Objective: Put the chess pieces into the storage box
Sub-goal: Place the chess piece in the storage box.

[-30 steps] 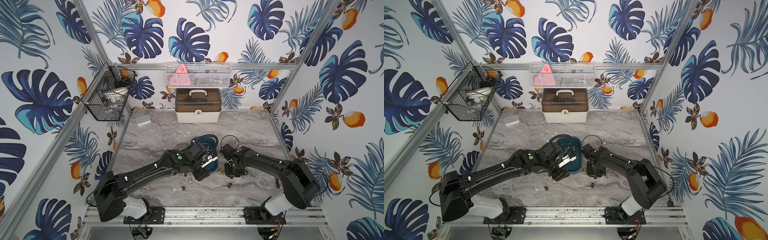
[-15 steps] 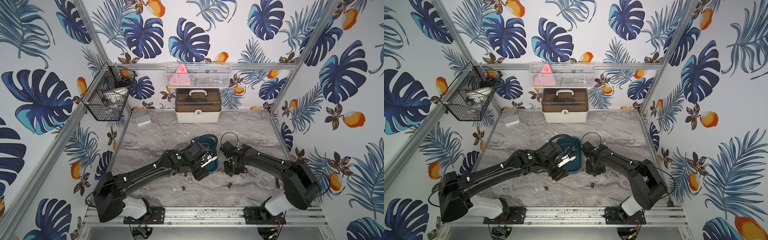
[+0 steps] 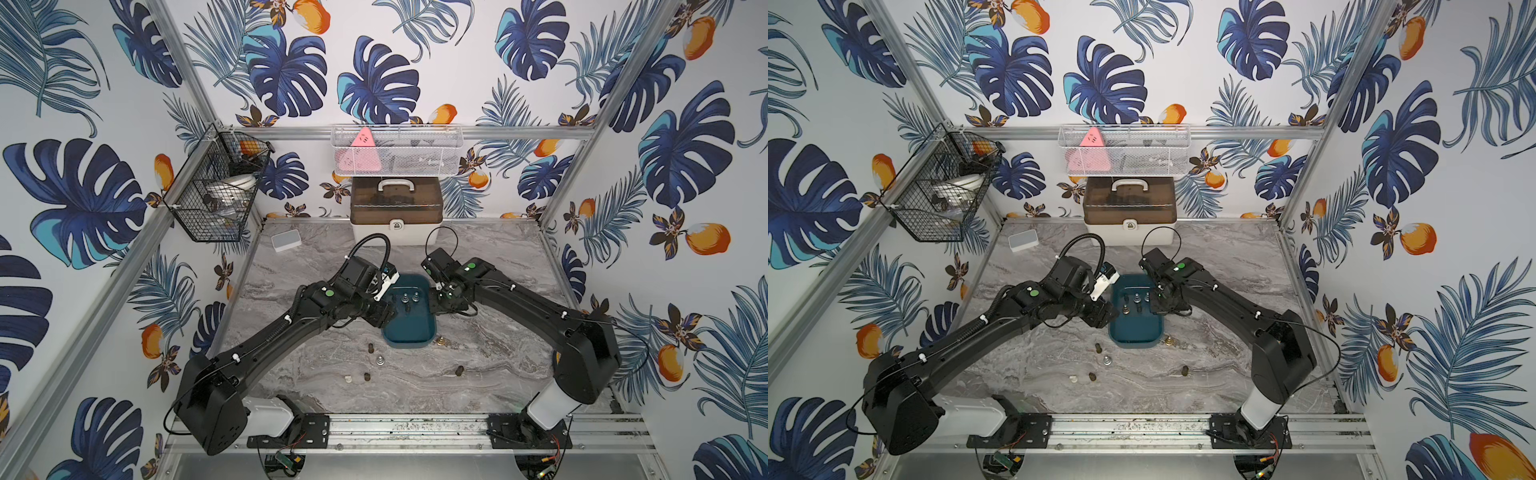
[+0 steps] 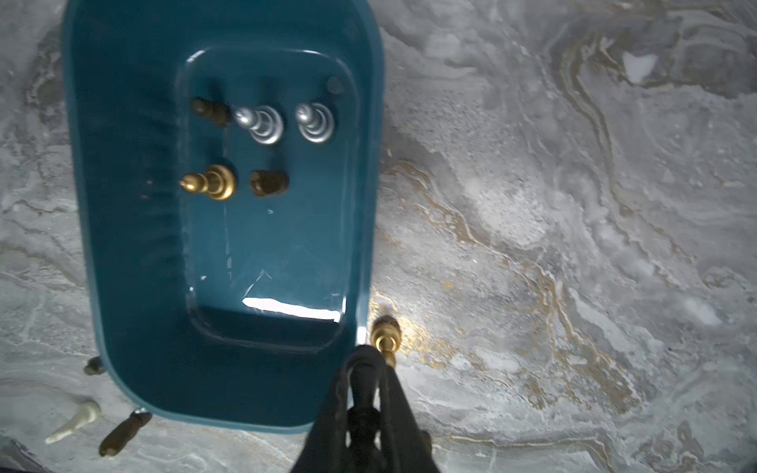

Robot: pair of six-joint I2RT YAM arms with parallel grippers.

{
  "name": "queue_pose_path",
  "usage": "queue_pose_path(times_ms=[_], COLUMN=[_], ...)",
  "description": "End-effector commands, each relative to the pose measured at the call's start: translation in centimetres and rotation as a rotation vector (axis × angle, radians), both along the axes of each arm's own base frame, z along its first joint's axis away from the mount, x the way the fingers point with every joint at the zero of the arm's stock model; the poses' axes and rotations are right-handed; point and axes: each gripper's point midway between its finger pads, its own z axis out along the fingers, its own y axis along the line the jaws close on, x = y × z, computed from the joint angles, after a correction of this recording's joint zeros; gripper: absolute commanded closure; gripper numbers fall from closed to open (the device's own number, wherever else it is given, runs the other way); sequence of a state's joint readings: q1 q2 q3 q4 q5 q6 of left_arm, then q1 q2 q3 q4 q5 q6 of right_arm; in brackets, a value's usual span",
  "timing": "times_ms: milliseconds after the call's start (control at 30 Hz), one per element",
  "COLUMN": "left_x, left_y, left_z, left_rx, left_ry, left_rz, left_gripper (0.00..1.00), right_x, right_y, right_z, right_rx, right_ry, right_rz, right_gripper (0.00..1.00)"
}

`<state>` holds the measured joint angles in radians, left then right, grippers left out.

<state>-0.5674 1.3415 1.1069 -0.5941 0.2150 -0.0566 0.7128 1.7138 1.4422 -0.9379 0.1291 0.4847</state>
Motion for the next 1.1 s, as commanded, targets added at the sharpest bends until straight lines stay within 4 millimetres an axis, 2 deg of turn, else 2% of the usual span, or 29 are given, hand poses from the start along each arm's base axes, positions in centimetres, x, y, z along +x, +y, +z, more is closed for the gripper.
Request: queue_pose_path(times_ms=[0,100,267,500,867,1067], left_x=[0.4,0.4,0.3,0.1,0.1,0.2], left_y=[0.4,0.7,1.0,0.9,1.0,1.0], left_z=[0.0,0.0,0.1,-0.1,0.1,0.0], left_rx=[-0.003,0.015,0.018,0.021,0.018,0.018], left_ry=[0.001,-0.002,-0.009,0.004,-0.005,-0.001], left_rz=[0.027,0.03,0.036,0.03,0.033,0.033], left_gripper=[0.35,0.35,0.35,0.35,0.35,0.35], right_x=[0.8,2.1,3.6,4.4,5.7,6.2], right_y=[1.8,2.8,3.8,4.4,3.9,4.0], right_z=[-0.8,-2.5,-4.0,-6.7,-8.4,-8.7], right_rx=[-0.006,-0.04,-0.065,-0.101,-0.114,-0.111], right_ry=[0.02,0.034,0.042,0.075,0.073,0.06], right_rz=[0.055,0.067,0.076,0.083,0.061,0.056], right_gripper=[0.88,0.88,0.88,0.88,0.88,0.88])
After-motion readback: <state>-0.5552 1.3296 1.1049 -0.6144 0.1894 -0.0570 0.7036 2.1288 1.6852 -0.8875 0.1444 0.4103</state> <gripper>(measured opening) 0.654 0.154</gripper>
